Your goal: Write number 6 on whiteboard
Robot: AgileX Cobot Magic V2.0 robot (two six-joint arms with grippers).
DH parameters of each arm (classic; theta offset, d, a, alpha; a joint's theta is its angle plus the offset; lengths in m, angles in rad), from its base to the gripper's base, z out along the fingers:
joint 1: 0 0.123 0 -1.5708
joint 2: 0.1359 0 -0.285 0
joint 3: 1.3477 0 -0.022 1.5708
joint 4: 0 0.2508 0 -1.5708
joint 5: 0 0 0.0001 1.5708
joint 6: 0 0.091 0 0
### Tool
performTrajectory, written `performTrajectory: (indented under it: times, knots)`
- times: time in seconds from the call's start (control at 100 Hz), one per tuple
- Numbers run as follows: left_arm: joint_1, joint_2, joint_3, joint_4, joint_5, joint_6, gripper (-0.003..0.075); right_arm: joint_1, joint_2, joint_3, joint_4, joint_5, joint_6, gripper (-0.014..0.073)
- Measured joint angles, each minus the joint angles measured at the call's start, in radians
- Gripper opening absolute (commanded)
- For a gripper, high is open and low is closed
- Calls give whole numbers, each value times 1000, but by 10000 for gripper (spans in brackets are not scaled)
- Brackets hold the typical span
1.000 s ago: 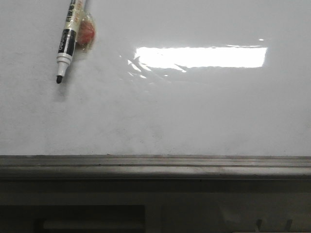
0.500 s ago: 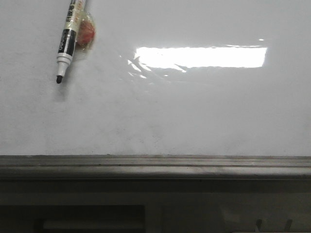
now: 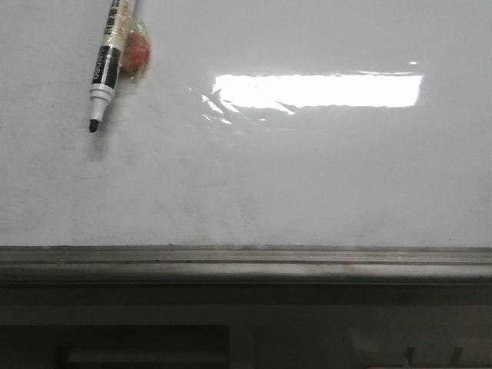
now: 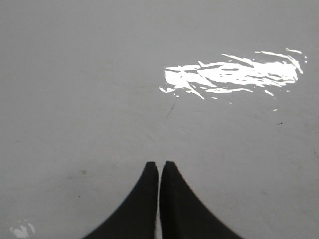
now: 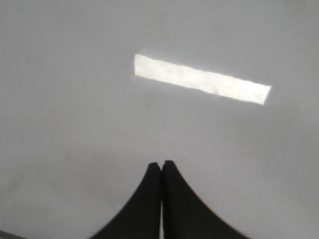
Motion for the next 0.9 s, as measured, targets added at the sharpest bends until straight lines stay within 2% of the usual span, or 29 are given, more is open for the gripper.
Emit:
performTrajectory:
  times: [0.22, 0.48, 0.55, 0.63, 0.71, 0.9]
  knots:
    - [0, 0, 0, -156, 0, 0, -20, 0, 0, 0, 203, -6, 0, -65]
    - [0, 0, 0, -570, -12, 0, -20, 0, 0, 0, 475, -50, 0, -64]
    - [0, 0, 0, -637, -15, 0, -20, 0, 0, 0, 544, -57, 0, -64]
    - [0, 0, -3, -665, -2, 0, -20, 0, 0, -2, 579, -29, 0, -60]
    - [0, 0, -19, -652, 57, 0, -20, 0, 0, -35, 576, 60, 2, -60]
    - [0, 106, -208, -466, 283, -2, -20, 0, 163, -218, 506, 277, 2, -60]
